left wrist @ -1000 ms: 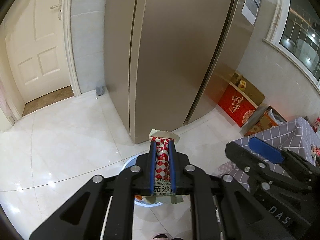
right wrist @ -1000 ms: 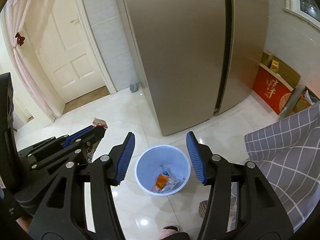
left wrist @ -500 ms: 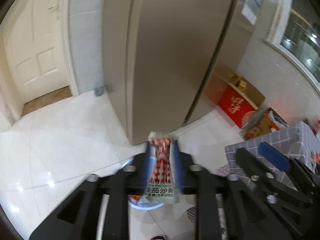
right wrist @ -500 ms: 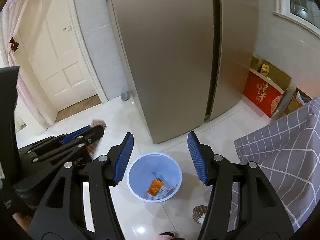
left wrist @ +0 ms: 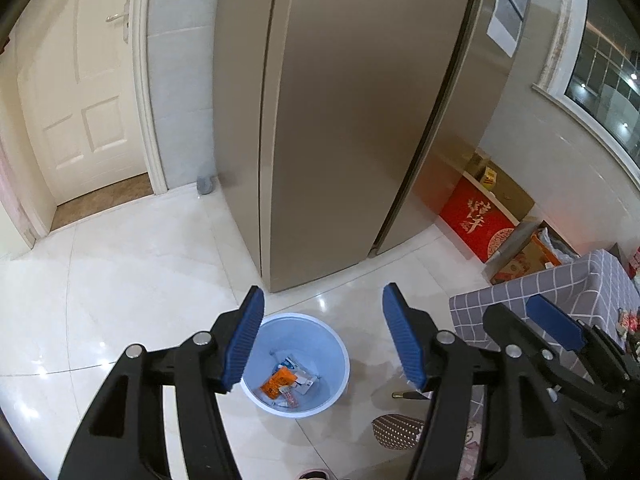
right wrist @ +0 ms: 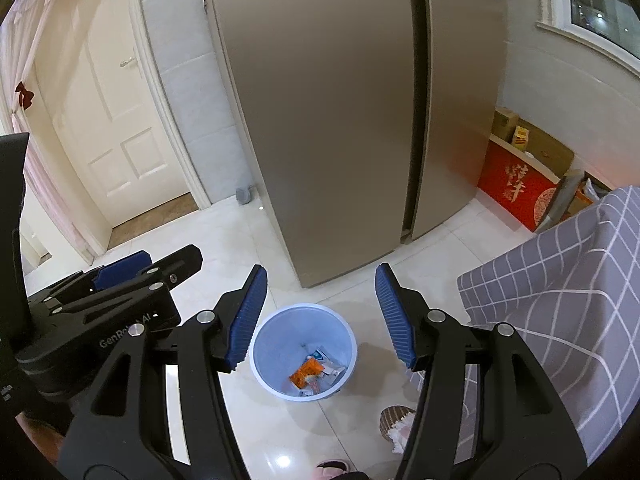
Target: Collect trash
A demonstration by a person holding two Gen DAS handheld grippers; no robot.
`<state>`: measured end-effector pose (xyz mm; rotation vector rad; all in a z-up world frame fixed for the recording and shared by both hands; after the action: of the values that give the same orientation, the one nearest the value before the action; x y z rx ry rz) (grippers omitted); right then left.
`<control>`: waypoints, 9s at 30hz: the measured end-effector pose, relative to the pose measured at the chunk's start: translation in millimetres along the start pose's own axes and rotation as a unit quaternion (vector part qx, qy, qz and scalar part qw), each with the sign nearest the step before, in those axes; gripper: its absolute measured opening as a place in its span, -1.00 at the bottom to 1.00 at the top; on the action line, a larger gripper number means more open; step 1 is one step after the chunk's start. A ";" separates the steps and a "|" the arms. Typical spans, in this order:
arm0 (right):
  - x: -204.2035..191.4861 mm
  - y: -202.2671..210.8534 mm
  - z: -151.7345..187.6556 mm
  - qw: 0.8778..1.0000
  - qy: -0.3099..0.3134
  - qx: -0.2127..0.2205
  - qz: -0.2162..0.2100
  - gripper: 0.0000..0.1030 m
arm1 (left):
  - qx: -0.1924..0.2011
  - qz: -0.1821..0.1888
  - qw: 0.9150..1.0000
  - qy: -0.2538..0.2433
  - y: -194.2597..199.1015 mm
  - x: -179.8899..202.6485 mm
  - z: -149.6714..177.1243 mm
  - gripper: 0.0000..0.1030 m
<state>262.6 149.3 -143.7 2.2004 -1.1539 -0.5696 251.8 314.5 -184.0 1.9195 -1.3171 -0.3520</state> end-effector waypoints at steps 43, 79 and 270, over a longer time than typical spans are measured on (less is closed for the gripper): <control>264.2 163.6 59.9 0.975 -0.132 0.013 0.178 0.19 | -0.020 0.132 0.962 -0.237 41.6 310.0 69.9 0.24; 240.3 135.9 57.2 0.972 -0.110 -0.022 0.207 0.36 | -0.032 0.170 0.956 -0.236 30.1 300.8 76.4 -0.78; 2.7 -22.4 3.9 0.999 -0.039 0.003 -0.017 0.38 | -0.047 -0.025 0.998 0.029 -33.4 -21.3 6.5 0.29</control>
<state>274.9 156.0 -161.8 2.2242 -1.1611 -0.6727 261.1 336.2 -216.4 1.8737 -1.1954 -0.3740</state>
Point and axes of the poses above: each gripper's, at about its wrist camera, not at the fingertips, and y roughly against the way its jaws point, x to its right, z to its underside, the point moved 3 cm from there along -y, roughly the way its jaws point, and after that the axes turned 3 degrees about y, right-handed, at the moved point
